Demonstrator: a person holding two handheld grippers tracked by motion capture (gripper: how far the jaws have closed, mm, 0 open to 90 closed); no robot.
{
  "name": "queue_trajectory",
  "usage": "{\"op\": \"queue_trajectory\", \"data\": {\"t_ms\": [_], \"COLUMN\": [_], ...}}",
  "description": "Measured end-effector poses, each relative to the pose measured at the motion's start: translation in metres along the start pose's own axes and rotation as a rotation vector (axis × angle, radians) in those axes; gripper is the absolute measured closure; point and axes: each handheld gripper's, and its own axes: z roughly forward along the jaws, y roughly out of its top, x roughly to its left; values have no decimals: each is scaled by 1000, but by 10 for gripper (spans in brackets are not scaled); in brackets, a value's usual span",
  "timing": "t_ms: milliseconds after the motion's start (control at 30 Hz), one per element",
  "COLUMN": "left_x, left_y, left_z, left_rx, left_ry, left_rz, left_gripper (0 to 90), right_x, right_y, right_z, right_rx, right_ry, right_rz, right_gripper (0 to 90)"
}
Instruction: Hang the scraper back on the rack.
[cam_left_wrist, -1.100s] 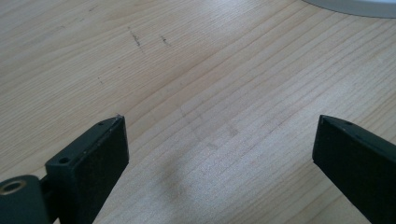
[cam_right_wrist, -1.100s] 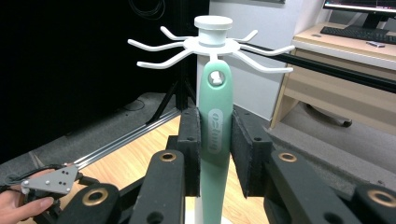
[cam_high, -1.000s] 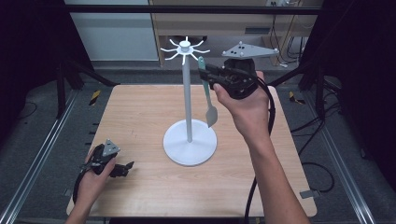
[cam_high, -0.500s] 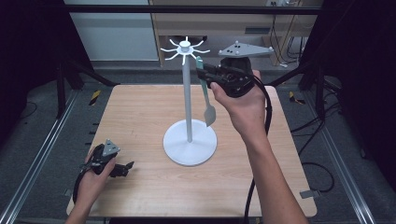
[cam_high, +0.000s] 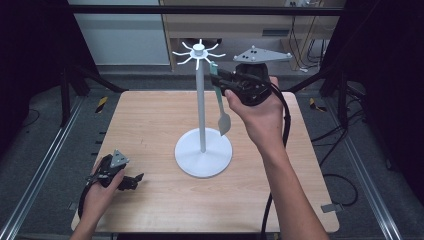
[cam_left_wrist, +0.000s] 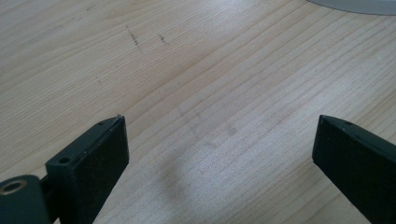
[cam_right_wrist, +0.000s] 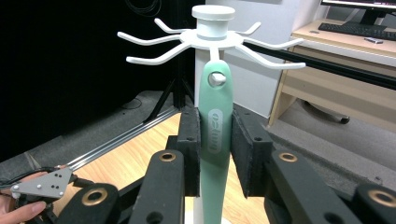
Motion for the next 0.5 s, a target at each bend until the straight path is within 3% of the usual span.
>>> {"op": "queue_trajectory", "data": {"t_ms": [500], "left_x": [0], "left_y": [-1], "left_z": [-1], "left_rx": [6], "left_ry": [5], "left_rz": [4], "left_gripper": [34], "right_x": [0], "right_y": [-2], "right_z": [1], "right_rx": [-10], "right_ry": [0], "right_rz": [6], "right_gripper": [740]}}
